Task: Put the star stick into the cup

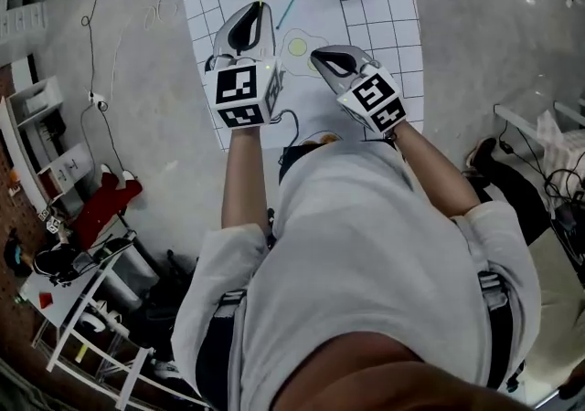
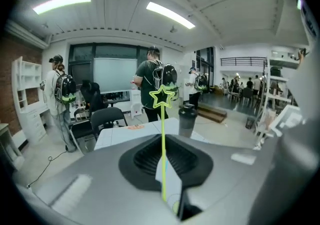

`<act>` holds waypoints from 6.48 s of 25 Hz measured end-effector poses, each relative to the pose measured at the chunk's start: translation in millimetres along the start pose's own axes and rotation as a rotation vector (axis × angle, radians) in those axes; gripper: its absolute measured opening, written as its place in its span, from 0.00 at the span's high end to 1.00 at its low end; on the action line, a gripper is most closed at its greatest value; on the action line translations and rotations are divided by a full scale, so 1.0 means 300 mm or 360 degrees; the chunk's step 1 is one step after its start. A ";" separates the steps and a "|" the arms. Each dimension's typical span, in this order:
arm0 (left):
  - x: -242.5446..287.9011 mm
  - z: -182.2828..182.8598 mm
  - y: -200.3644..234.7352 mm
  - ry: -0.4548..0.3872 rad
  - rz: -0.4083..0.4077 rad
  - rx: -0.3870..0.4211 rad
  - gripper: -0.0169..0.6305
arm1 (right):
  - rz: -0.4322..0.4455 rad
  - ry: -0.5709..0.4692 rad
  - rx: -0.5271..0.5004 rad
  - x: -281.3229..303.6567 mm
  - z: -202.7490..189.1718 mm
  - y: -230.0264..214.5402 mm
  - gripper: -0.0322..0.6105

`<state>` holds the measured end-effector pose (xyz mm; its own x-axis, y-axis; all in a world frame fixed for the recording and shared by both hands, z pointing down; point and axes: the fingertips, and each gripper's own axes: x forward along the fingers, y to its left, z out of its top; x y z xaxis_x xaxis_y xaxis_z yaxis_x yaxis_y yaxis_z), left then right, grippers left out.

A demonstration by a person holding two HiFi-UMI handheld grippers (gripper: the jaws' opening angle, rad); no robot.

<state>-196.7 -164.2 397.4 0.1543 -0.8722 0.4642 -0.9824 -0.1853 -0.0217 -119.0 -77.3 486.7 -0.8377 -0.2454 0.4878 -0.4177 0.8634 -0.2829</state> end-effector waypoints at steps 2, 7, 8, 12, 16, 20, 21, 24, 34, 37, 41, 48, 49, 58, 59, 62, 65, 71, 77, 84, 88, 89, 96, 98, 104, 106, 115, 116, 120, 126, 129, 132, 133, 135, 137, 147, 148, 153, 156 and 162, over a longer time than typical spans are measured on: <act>-0.080 0.001 0.050 -0.0059 0.0070 -0.0048 0.95 | 0.0068 0.0016 -0.0042 0.038 0.008 0.065 0.95; -0.265 -0.049 0.199 -0.0116 0.0293 -0.0128 0.95 | 0.0229 0.0085 -0.0164 0.119 0.021 0.228 0.95; -0.304 -0.056 0.235 -0.0139 0.0336 -0.0146 0.95 | 0.0248 0.0095 -0.0179 0.136 0.022 0.261 0.95; -0.440 -0.077 0.392 -0.0284 0.0532 -0.0251 0.95 | 0.0291 0.0136 -0.0224 0.190 0.016 0.364 0.95; -0.485 -0.129 0.494 -0.0390 0.0588 -0.0438 0.95 | 0.0255 0.0198 -0.0254 0.204 0.005 0.409 0.95; -0.469 -0.183 0.522 -0.0485 0.0513 -0.0581 0.95 | 0.0161 0.0232 -0.0236 0.186 -0.021 0.414 0.95; -0.459 -0.199 0.523 -0.0489 0.0491 -0.0594 0.95 | 0.0135 0.0242 -0.0221 0.178 -0.029 0.412 0.95; -0.429 -0.252 0.519 -0.0451 0.0435 -0.0600 0.95 | 0.0063 0.0271 -0.0168 0.159 -0.060 0.399 0.95; -0.378 -0.446 0.486 -0.0105 0.0385 -0.0443 0.95 | -0.0036 0.0289 -0.0097 0.153 -0.083 0.388 0.95; -0.359 -0.471 0.465 0.0008 0.0360 -0.0297 0.94 | -0.0040 0.0278 -0.0091 0.152 -0.075 0.391 0.95; -0.327 -0.447 0.427 0.0064 0.0295 -0.0083 0.94 | -0.0052 0.0267 -0.0094 0.141 -0.068 0.370 0.95; -0.339 -0.447 0.408 0.0123 0.0298 -0.0144 0.83 | -0.0044 0.0247 -0.0043 0.107 -0.088 0.337 0.95; -0.350 -0.444 0.407 0.0126 0.0306 -0.0143 0.83 | -0.0041 0.0242 -0.0037 0.103 -0.088 0.331 0.95; -0.313 -0.340 0.173 0.0168 0.0017 -0.0103 0.97 | -0.0030 0.0205 0.0046 0.064 -0.104 0.234 0.95; -0.290 -0.328 0.141 0.0179 -0.0014 -0.0082 0.97 | -0.0036 0.0194 0.0059 0.054 -0.103 0.218 0.95; -0.203 -0.303 0.075 0.0257 -0.0078 0.0031 0.97 | -0.0060 0.0155 0.0093 0.025 -0.093 0.170 0.95; -0.091 -0.291 0.029 0.0363 -0.0139 0.0103 0.97 | -0.0101 0.0117 0.0112 -0.021 -0.090 0.108 0.95; 0.133 -0.287 -0.034 0.0531 -0.0276 0.0182 0.97 | -0.0206 0.0109 0.0217 -0.106 -0.156 -0.018 0.95; 0.343 -0.314 -0.098 0.0670 -0.0393 0.0254 0.97 | -0.0306 0.0142 0.0337 -0.198 -0.240 -0.136 0.95; 0.533 -0.430 -0.113 0.0917 -0.0374 0.0318 0.97 | -0.0372 0.0157 0.0432 -0.236 -0.293 -0.209 0.95; 0.614 -0.494 -0.091 0.1044 -0.0346 0.0372 0.96 | -0.0367 0.0170 0.0450 -0.239 -0.314 -0.222 0.95; 0.628 -0.511 -0.087 0.1081 -0.0349 0.0383 0.93 | -0.0365 0.0174 0.0456 -0.240 -0.319 -0.225 0.95; 0.668 -0.558 -0.089 0.1239 -0.0440 0.0409 0.83 | -0.0343 0.0187 0.0462 -0.227 -0.320 -0.243 0.95; 0.669 -0.558 -0.094 0.1247 -0.0466 0.0421 0.83 | -0.0343 0.0174 0.0462 -0.222 -0.310 -0.248 0.95; 0.660 -0.559 -0.084 0.1274 -0.0495 0.0328 0.95 | -0.0330 0.0148 0.0429 -0.201 -0.260 -0.235 0.95; 0.648 -0.552 -0.087 0.1245 -0.0478 0.0328 0.95 | -0.0324 0.0129 0.0418 -0.200 -0.231 -0.232 0.95; 0.489 -0.292 -0.151 0.0592 -0.0457 0.0185 0.95 | -0.0302 0.0095 0.0350 -0.173 -0.163 -0.166 0.95; 0.454 -0.263 -0.152 0.0514 -0.0458 0.0147 0.95 | -0.0287 0.0095 0.0336 -0.164 -0.157 -0.149 0.95; 0.307 -0.166 -0.122 0.0265 -0.0382 0.0030 0.95 | -0.0229 0.0095 0.0284 -0.122 -0.133 -0.078 0.95; 0.069 -0.055 -0.060 -0.0080 -0.0156 -0.0026 0.95 | -0.0120 0.0135 0.0180 -0.046 -0.118 0.050 0.95; -0.056 0.000 -0.030 -0.0262 -0.0062 -0.0032 0.95 | -0.0082 0.0145 0.0122 -0.013 -0.100 0.115 0.95; -0.164 0.025 0.030 -0.0408 0.0050 -0.0093 0.95 | -0.0061 0.0155 0.0090 0.013 -0.093 0.174 0.95; -0.193 0.024 0.061 -0.0443 0.0094 -0.0138 0.95 | -0.0055 0.0160 0.0086 0.021 -0.095 0.190 0.95; -0.247 0.009 0.131 -0.0487 0.0195 -0.0220 0.95 | -0.0036 0.0174 0.0080 0.040 -0.099 0.224 0.95; -0.303 -0.008 0.198 -0.0508 0.0292 -0.0266 0.95 | -0.0009 0.0188 0.0064 0.061 -0.100 0.260 0.95; -0.558 -0.134 0.479 -0.0674 0.0649 -0.0615 0.95 | 0.0081 0.0251 -0.0059 0.169 -0.068 0.383 0.95; -0.564 -0.163 0.506 -0.0685 0.0668 -0.0692 0.95 | 0.0082 0.0257 -0.0065 0.177 -0.067 0.392 0.95; -0.534 -0.253 0.568 -0.0749 0.0626 -0.0930 0.95 | 0.0050 0.0294 -0.0077 0.192 -0.079 0.417 0.95; -0.509 -0.315 0.605 -0.0759 0.0648 -0.1001 0.95 | 0.0002 0.0310 -0.0059 0.191 -0.090 0.422 0.95; -0.435 -0.408 0.603 -0.0562 0.0539 -0.0949 0.95 | -0.0102 0.0307 0.0020 0.185 -0.109 0.432 0.95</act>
<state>-407.4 -28.4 441.4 -0.2388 -0.9492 0.2047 -0.8571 0.3051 0.4151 -208.0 35.4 504.0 -0.7268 -0.2095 0.6541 -0.4733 0.8429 -0.2558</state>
